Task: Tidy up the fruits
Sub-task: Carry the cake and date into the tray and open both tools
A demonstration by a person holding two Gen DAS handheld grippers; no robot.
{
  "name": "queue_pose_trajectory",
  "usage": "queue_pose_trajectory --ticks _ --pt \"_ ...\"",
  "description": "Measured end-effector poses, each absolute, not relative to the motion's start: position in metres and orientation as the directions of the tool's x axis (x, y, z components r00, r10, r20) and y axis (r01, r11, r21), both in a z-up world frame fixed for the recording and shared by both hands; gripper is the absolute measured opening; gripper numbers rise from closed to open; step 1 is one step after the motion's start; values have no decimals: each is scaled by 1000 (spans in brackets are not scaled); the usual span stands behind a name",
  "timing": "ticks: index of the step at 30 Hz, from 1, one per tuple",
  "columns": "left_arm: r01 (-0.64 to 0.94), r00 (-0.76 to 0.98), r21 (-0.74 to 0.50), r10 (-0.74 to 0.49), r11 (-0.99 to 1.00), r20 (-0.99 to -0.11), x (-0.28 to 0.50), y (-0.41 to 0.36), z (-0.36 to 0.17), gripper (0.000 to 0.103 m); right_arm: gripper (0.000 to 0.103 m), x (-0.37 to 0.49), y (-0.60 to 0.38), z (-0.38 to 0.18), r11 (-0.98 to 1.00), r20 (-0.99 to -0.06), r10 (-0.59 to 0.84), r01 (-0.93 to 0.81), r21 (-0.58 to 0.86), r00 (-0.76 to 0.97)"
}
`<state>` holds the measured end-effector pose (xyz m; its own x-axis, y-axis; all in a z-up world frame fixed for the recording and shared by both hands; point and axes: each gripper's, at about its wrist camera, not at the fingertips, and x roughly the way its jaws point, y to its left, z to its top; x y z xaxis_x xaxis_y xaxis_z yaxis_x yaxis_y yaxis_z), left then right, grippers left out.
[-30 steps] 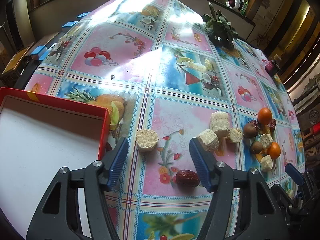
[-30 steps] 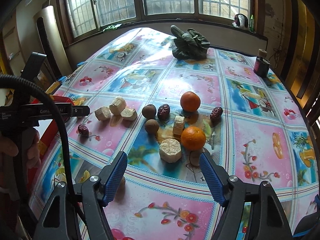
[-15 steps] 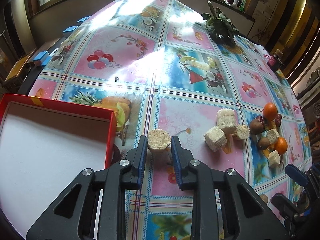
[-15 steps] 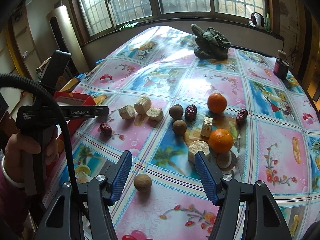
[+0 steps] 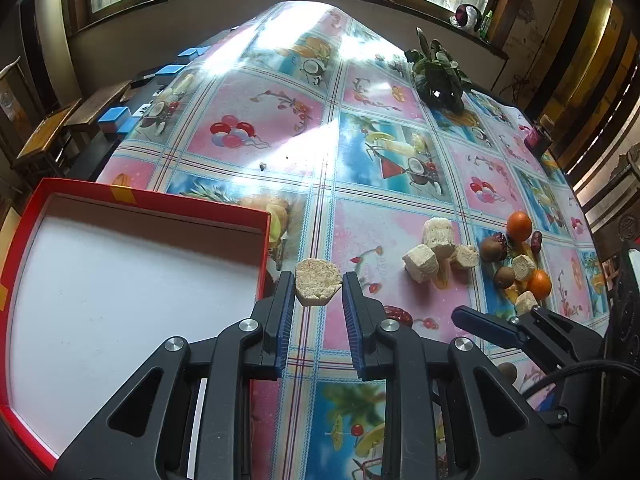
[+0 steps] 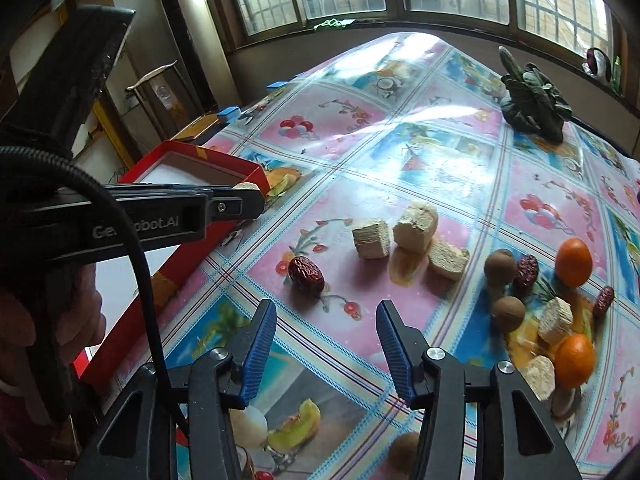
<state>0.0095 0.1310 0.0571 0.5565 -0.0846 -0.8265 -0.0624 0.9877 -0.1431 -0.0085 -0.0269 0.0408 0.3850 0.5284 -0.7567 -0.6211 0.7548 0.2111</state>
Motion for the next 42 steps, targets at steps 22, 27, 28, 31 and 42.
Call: queue_pose_trajectory --ticks 22,27,28,31,42 --pt "-151 584 -122 -11 981 -811 -26 178 73 23 22 -8 6 54 710 -729 570 -673 207 378" --pt "-187 579 -99 28 977 -815 -35 196 73 23 22 -20 25 68 679 -708 601 -704 209 370" --pt "-193 577 -94 36 977 -816 -36 199 73 23 22 -21 30 70 675 -705 606 -707 209 370" --pt "-211 571 -80 56 974 -819 -40 209 70 23 22 -23 45 74 661 -699 616 -721 209 362" --pt "-286 534 -37 127 957 -836 -44 239 49 23 22 -13 110 62 619 -729 611 -760 196 309"
